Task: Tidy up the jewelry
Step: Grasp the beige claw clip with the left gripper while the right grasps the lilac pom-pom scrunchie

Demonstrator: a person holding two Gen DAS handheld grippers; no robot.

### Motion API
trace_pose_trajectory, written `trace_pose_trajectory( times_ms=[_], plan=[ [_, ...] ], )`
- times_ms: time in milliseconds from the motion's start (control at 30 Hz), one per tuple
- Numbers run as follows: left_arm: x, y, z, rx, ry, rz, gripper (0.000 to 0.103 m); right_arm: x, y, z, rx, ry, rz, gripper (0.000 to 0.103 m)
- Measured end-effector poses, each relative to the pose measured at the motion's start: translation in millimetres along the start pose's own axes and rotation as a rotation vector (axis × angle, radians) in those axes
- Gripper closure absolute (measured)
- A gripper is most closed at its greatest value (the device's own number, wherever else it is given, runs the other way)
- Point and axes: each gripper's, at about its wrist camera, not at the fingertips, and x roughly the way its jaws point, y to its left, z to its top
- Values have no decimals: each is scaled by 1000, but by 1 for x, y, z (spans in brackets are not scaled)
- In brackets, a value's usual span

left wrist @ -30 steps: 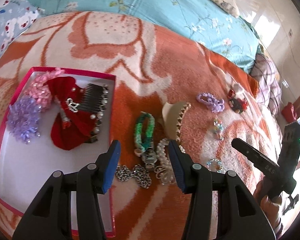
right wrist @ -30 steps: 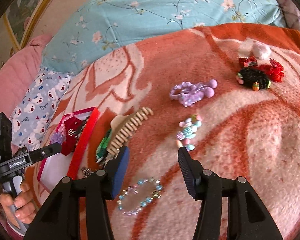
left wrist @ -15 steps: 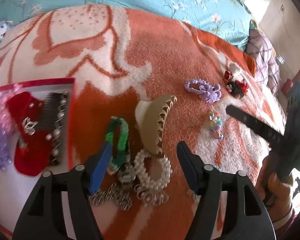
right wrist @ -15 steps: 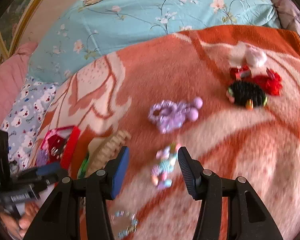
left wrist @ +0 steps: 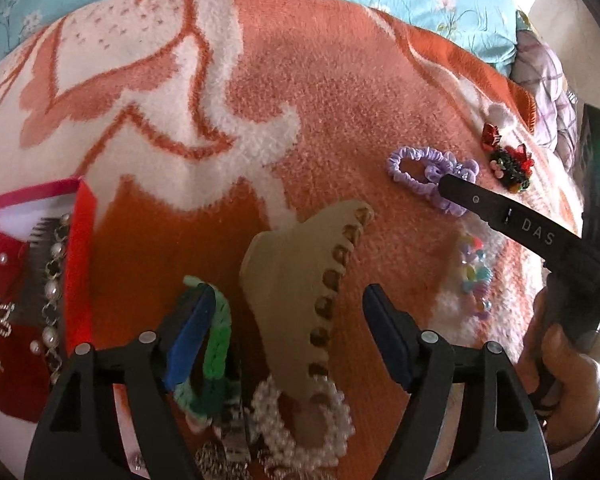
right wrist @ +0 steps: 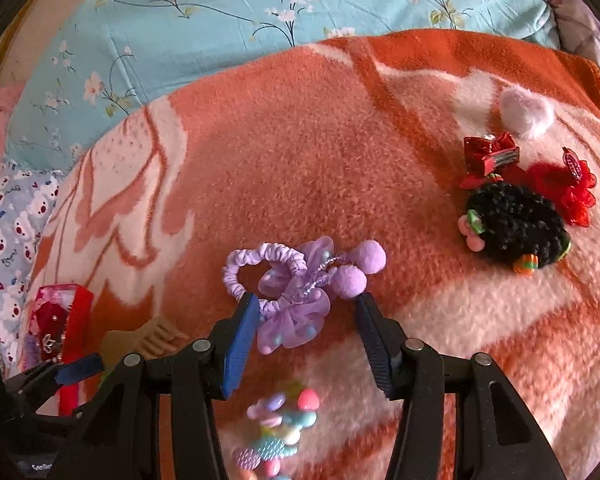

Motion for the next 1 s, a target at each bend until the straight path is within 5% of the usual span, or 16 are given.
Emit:
trace_pose_trajectory(
  times_ms=[33,67,233,300,1000],
  plan=[
    [1,0,0,-3,-3,0,38,0,1,0,-8,-7,-4,65],
    [3,0,0,-5,-1,-12,56,0,1,0,-12,-10,2,79],
    [1,2,-2,-13,-18,-39,58,-4,3,-1,-14,-25,34,84],
    [-2,3,-4,-18,-24,-42,58,-10,0,-3,3,-36,56,94],
    [-82,25,-30,-77,-154,-51,58,-73,25,-23,-6,-89,194,95]
  ],
)
